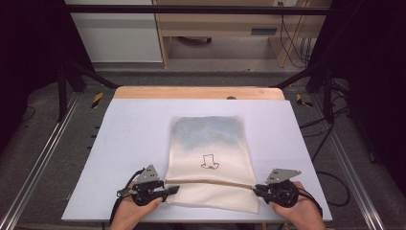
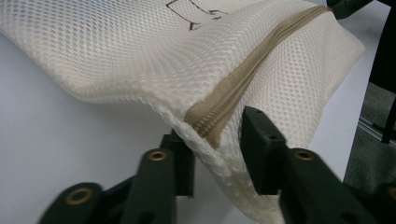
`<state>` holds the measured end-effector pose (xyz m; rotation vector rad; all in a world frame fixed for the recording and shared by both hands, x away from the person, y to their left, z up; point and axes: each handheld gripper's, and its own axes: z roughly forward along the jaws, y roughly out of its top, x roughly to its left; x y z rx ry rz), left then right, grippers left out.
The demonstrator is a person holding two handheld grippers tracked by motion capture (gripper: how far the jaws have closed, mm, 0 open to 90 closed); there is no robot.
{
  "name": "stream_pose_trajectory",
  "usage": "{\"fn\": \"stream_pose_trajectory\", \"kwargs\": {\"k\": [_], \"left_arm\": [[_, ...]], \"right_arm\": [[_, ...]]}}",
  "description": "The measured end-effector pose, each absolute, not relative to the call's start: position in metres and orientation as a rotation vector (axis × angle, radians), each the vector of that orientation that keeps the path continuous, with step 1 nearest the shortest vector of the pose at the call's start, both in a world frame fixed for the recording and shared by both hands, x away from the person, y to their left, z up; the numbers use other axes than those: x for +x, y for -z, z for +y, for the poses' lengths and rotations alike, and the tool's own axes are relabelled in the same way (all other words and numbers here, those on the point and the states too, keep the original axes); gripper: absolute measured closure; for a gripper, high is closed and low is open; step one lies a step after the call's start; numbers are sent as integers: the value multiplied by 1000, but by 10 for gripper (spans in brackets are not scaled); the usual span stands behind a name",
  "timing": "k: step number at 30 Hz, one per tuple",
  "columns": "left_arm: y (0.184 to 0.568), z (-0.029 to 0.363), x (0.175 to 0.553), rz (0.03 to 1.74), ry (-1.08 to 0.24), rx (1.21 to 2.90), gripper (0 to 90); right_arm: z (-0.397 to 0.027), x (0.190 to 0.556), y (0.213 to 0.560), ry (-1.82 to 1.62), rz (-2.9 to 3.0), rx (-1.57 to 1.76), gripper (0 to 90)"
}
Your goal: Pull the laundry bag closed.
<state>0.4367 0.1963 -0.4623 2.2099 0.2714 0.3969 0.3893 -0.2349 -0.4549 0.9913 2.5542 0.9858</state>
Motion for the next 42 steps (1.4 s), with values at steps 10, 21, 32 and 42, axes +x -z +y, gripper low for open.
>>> {"fn": "stream_pose_trajectory", "kwargs": {"k": [10,21,32,42], "left_arm": [[451,216,433,366,-515,2192,198],[434,257,438,477,-744,2108,60],[429,308,451,541,-949,2090,44],[432,352,457,667,-1045,2044,42]], "right_arm": [[-233,393,449,-1092,2380,1044,291],[-247,406,430,-1194,2015,1124,84],[-287,418,446,-1106,1845,1280,79],[-307,409,461,-1047,1782,1370,89]]}}
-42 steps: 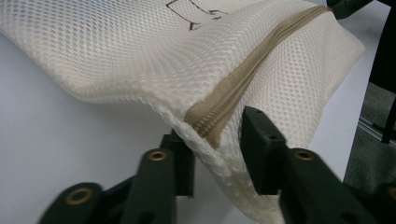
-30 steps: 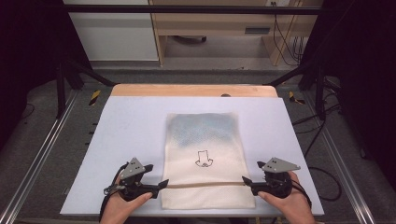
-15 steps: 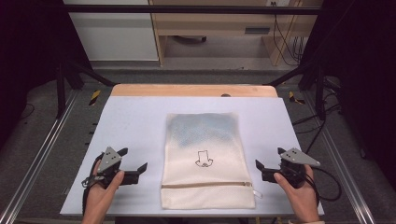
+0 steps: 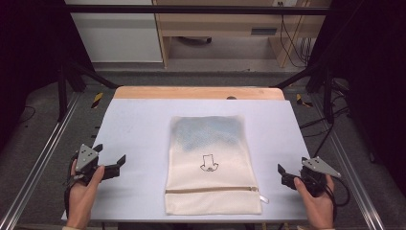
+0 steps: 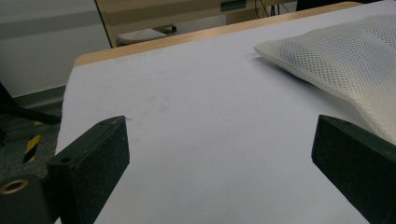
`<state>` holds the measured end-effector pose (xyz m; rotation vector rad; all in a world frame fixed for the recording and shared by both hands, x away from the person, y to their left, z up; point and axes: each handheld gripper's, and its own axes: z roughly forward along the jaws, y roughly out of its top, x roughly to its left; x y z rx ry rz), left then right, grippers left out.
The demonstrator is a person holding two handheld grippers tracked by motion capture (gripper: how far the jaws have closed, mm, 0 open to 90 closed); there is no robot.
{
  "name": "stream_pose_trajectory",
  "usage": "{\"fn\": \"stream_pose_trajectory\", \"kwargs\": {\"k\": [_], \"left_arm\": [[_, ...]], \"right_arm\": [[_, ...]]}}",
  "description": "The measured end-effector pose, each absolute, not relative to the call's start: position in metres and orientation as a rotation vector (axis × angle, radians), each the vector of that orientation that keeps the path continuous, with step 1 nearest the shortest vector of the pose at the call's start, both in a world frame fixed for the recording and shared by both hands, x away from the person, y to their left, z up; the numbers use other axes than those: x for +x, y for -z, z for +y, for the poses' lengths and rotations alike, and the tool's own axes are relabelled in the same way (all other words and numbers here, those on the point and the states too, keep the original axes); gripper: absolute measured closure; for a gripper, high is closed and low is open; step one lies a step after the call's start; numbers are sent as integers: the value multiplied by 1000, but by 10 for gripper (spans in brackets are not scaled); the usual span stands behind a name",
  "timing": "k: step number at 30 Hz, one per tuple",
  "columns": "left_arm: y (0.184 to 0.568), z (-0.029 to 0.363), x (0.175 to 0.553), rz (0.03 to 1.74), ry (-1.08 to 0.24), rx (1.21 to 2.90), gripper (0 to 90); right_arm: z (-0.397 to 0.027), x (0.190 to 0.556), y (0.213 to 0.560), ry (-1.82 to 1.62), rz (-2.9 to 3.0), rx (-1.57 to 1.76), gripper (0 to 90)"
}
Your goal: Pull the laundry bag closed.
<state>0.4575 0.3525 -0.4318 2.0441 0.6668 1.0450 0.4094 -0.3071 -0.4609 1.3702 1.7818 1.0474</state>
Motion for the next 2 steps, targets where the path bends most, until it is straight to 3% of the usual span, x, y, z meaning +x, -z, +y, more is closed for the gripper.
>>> {"fn": "stream_pose_trajectory", "kwargs": {"k": [2], "left_arm": [[434,357,457,715,-1045,2012,42]], "right_arm": [[-308,409,461,-1049,1772,1378,89]]}}
